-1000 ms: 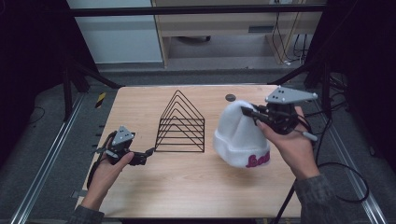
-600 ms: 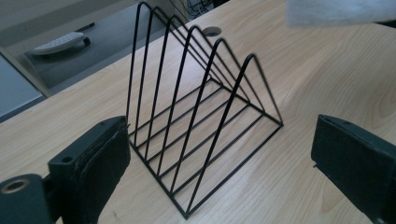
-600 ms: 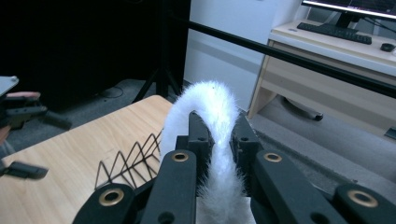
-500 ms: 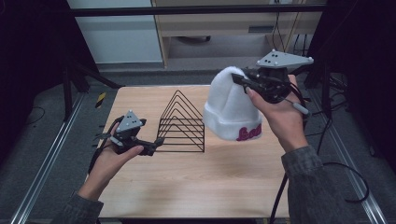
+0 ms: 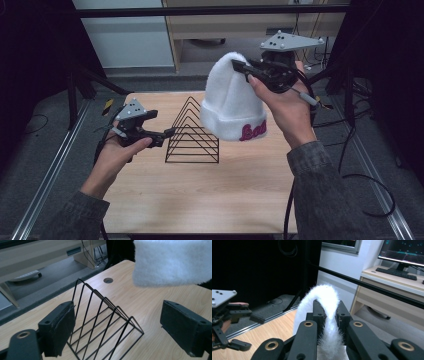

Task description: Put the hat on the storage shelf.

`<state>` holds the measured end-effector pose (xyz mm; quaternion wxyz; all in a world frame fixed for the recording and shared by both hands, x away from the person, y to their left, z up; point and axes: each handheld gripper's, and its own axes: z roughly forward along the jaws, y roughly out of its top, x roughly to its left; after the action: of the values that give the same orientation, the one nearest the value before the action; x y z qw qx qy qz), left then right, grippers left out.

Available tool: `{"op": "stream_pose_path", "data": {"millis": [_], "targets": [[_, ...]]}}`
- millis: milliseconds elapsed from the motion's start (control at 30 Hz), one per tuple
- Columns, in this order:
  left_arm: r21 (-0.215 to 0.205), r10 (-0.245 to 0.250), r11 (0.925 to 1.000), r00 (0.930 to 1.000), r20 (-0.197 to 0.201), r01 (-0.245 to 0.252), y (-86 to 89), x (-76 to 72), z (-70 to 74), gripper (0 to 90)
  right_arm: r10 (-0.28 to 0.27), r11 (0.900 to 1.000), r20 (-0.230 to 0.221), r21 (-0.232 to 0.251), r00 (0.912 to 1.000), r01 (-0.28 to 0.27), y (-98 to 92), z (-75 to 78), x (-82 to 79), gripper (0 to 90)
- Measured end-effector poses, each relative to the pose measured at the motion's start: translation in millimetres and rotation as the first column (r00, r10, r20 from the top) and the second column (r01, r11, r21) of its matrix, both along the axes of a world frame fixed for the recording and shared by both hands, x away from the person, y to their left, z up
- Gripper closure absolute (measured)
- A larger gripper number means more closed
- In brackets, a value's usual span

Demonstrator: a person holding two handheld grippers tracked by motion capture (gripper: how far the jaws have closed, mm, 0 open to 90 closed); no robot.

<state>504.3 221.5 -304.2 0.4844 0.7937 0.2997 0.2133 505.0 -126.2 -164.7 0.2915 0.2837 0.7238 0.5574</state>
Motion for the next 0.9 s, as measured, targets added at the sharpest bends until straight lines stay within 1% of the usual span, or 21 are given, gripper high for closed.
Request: {"op": "stream_pose_path", "data": {"millis": [167, 200, 400, 467, 633, 700, 800, 900], "targets": [[0.036, -0.017, 0.9992, 0.9998, -0.005, 0.017, -3.5, 3.4, 0.0, 13.4, 0.02, 1.0, 0.003, -0.011, 0.9998, -0.02, 15.4, 2.5, 4.3, 82.5], [0.042, -0.022, 0.9989, 0.9997, -0.005, 0.022, -5.2, 3.8, 0.7, 13.1, 0.025, 1.0, 0.005, -0.017, 0.9997, -0.025, 21.1, 1.8, 5.7, 82.5], [0.039, -0.039, 0.9985, 0.9992, -0.003, 0.039, -8.4, 4.5, 3.5, 12.3, 0.048, 0.999, 0.01, -0.001, 0.9988, -0.048, 31.7, 1.9, 7.3, 82.6], [0.044, -0.048, 0.9979, 0.9988, 0.007, 0.047, -10.4, 4.1, 5.1, 12.0, 0.058, 0.998, 0.012, 0.013, 0.9983, -0.058, 34.8, 3.6, 6.8, 82.6], [0.026, -0.061, 0.9978, 0.998, 0.014, 0.061, -14.4, 5.3, 7.1, 11.5, 0.08, 0.997, 0.024, 0.01, 0.9965, -0.081, 45.3, 7.2, 5.1, 82.5], [0.027, -0.066, 0.9975, 0.9978, 0.007, 0.066, -14.9, 7.7, 5.9, 11.2, 0.093, 0.996, 0.026, 0.005, 0.9954, -0.093, 51.8, 7.6, 4.9, 82.5], [0.03, -0.07, 0.9971, 0.9976, 0.001, 0.07, -14.9, 9.4, 4.8, 10.6, 0.101, 0.995, 0.025, 0.002, 0.9945, -0.101, 55.3, 7.4, 5.0, 82.6], [0.019, -0.083, 0.9964, 0.9965, -0.011, 0.083, -15.7, 11.5, 3.9, 10.2, 0.117, 0.993, 0.02, 0.007, 0.9929, -0.117, 60.3, 7.4, 5.6, 82.6]]}}
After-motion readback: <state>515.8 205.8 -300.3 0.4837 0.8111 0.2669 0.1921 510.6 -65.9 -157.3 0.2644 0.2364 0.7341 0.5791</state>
